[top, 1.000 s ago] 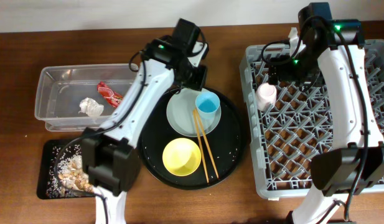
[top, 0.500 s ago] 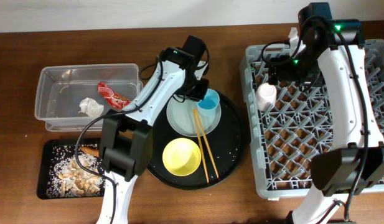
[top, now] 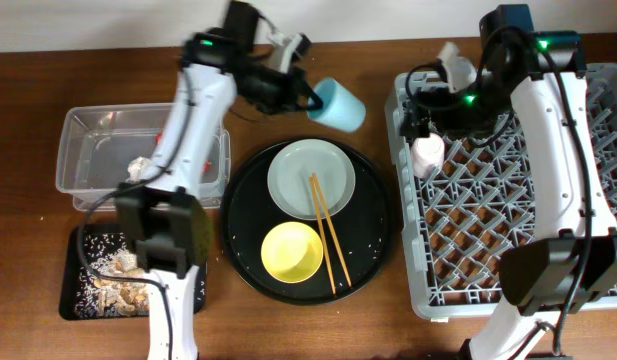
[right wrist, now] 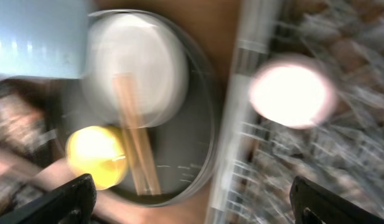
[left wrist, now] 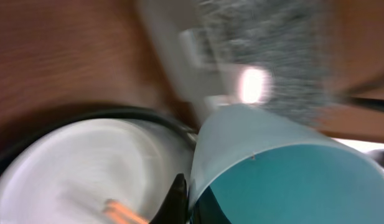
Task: Sort waste into correct bins and load items into the dishwasher rack
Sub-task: 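Lift the blue cup with left gripper and pass it to right gripper, then lower the blue cup into the rack with the right gripper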
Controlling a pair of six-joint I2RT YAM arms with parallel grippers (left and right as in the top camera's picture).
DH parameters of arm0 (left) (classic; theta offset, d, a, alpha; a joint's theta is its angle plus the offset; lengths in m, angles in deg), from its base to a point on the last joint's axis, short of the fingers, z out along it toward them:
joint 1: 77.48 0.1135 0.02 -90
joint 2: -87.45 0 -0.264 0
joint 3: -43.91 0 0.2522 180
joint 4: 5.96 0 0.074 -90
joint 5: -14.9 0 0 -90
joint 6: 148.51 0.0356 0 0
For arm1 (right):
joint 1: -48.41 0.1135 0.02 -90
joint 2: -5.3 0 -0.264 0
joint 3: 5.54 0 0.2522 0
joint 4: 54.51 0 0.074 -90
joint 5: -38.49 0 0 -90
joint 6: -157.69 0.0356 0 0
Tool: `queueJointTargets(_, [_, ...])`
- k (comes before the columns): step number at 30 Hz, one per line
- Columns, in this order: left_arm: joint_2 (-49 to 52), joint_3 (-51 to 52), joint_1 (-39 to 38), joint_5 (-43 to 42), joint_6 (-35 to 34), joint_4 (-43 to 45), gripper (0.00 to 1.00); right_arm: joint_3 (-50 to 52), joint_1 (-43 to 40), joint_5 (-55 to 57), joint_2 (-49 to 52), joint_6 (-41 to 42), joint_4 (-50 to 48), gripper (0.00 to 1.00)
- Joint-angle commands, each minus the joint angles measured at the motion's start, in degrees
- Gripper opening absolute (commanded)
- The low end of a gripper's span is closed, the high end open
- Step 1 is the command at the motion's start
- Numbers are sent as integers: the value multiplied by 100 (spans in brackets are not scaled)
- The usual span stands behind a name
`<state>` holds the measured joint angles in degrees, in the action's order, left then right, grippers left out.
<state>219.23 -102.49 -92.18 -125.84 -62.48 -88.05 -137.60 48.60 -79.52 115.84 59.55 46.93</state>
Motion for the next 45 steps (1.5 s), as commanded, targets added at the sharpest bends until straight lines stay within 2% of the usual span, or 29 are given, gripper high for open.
queueJointTargets(1, [-33,-122,555,-3198,667,-17,0,-114,7,-2820,-57,-1460,0,98])
queueJointTargets(4, [-33,-122,568,-3945,1095,-105,0,-114,17,-3591,-57,-1867,-4,98])
queueJointTargets(10, [-33,-122,238,-3886,1139,-26,0,-114,17,-4157,-55,-1897,-155,98])
queueJointTargets(13, [-33,-122,83,-3613,1139,-4,0,-114,120,-4190,-55,-1908,-256,98])
queueJointTargets(19, [-33,-122,-31,-3600,1139,13,0,-114,398,-4188,-55,-1906,-608,100])
queueJointTargets(23, [-33,-122,-33,-3434,1139,11,0,-114,393,-4186,-55,-1906,-610,83])
queueJointTargets(25, [-33,-122,-33,-3364,1139,11,0,-114,391,-4179,-55,-1908,-612,78])
queueJointTargets(27, [-33,-122,-33,-3364,1139,0,0,-114,391,-4030,-55,-1906,-629,66])
queueJointTargets(28, [-33,-122,-33,-3364,1139,-35,1,-114,391,-3901,-55,-1906,-643,65])
queueJointTargets(31, [-33,-122,-31,-3316,1139,-31,30,-114,387,-3858,-55,-1906,-691,64])
queueJointTargets(33, [-33,-122,-26,-2922,1137,-33,43,-114,369,-3836,-55,-1904,-737,62])
queueJointTargets(35, [-33,-122,33,-2168,1134,-44,45,-114,286,-3703,-55,-1899,-728,56])
queueJointTargets(38, [-33,-122,192,-1252,1067,-127,45,-114,81,-3182,-55,-1615,-688,56])
queueJointTargets(41, [-33,-122,343,-208,1067,-472,50,-114,-240,-1661,-55,-728,-684,56])
queueJointTargets(43, [-33,-122,337,345,1064,-645,50,-114,-376,-940,-55,-365,-684,56])
queueJointTargets(45, [-33,-122,323,874,1067,-881,50,-114,-522,409,-55,254,-684,56])
